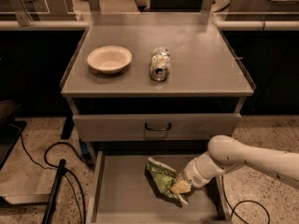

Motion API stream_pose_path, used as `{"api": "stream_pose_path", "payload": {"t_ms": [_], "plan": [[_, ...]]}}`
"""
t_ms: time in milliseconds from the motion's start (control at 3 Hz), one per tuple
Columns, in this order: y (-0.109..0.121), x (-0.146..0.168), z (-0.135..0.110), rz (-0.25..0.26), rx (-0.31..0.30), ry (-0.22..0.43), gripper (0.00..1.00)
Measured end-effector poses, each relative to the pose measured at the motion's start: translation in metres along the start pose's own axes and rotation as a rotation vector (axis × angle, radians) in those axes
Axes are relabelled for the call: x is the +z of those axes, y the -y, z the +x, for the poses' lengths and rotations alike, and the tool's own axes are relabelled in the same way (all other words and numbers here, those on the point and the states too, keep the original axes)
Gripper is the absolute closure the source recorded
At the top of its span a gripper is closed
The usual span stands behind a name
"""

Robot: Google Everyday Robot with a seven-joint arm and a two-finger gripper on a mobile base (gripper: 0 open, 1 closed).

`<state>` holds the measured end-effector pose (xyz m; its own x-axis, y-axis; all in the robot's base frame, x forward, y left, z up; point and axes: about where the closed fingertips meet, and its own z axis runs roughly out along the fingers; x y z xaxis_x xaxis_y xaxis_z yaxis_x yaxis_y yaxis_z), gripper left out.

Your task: Place green jalapeno chip bag into middle drawer

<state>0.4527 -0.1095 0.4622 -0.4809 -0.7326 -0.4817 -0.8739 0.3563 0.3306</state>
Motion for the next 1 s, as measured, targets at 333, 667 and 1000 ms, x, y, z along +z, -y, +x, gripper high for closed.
{"api": "stream_pose_path", "payload": {"t_ms": [333, 667, 1000], "plan": [[0.007, 0.019, 0.004, -0.007, 0.017, 0.001, 1.00], [0.006, 0.040, 0.002, -0.045, 0.018, -0.003, 1.00], [0.001, 0.057, -0.003, -0.087, 0.004, -0.004, 1.00]]}}
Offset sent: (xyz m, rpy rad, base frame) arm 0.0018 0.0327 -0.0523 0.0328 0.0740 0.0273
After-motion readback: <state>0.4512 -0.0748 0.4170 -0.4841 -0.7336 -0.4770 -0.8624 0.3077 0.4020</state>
